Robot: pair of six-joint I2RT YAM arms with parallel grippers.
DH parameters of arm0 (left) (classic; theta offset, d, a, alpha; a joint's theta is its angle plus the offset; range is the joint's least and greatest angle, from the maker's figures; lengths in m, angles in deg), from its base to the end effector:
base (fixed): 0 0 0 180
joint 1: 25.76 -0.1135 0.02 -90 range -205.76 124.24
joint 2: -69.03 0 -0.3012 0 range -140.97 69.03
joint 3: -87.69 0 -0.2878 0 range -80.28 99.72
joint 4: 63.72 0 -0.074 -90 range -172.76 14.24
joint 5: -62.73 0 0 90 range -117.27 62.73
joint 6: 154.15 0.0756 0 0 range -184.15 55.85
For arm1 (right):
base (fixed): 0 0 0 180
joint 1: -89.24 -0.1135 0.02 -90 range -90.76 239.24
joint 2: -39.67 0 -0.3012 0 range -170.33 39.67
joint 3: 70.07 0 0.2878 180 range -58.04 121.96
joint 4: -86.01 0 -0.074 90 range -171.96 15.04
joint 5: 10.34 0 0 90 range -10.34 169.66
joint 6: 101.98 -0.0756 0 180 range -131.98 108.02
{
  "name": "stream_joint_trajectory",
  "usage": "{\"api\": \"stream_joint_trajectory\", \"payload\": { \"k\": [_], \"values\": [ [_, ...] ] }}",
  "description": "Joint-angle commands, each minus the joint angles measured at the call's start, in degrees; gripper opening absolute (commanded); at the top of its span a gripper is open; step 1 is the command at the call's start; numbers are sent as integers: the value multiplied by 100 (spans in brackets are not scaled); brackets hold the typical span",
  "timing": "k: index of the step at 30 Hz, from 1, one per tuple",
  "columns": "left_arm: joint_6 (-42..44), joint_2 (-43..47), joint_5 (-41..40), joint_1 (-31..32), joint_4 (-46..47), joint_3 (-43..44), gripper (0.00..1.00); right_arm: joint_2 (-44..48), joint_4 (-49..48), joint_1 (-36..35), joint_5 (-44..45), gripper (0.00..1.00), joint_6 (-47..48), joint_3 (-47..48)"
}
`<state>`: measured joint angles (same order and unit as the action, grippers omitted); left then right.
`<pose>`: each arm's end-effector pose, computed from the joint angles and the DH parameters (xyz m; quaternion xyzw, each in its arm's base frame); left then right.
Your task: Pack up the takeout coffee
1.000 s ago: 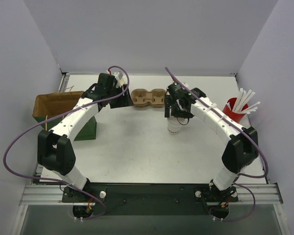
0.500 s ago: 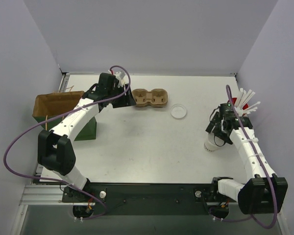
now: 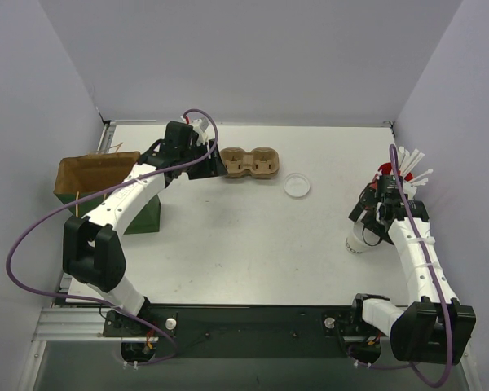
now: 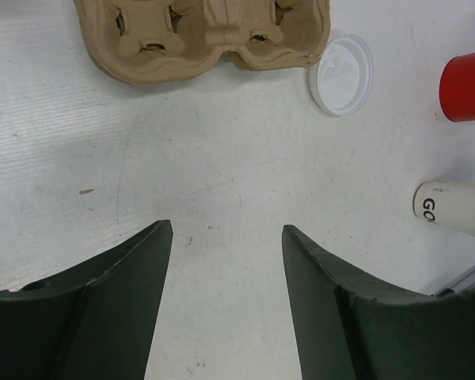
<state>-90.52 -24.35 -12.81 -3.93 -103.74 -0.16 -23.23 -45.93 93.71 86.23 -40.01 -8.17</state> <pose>0.3979 -0.1797 0.3109 0.0161 0.9050 -0.2718 0.3269 0.2668 -0.0295 0.2640 0.2810 0.8923 0.0187 0.3527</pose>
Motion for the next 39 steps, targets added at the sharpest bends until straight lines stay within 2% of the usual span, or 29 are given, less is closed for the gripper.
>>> {"api": "stream_joint_trajectory", "payload": {
  "k": [1, 3, 8, 26, 28, 31, 35, 39],
  "values": [
    [-8, 189, 92, 24, 303, 13, 68, -30, 237, 19, -138, 85, -44, -56],
    [0, 189, 92, 24, 303, 21, 68, -21, 264, 19, -103, 89, -53, -30],
    [0, 198, 92, 24, 285, 48, 68, -13, 413, 19, -59, 91, -88, 163],
    [9, 172, 66, 24, 250, 92, 68, 137, 861, -244, 292, 92, -115, 849],
    [-8, 145, 40, 24, 250, 127, 68, 163, 984, -412, 449, 92, -176, 1102],
    [-17, 75, -22, 76, 268, 145, 68, 102, 1038, -1199, 591, 91, -342, 1568],
    [-35, -74, -180, 173, 311, 223, 66, -581, 827, -2247, 809, 87, -545, 2202],
    [53, -478, -505, 357, 144, 654, 60, -1391, 555, -2811, 934, 82, -555, 2861]
  ]
}}
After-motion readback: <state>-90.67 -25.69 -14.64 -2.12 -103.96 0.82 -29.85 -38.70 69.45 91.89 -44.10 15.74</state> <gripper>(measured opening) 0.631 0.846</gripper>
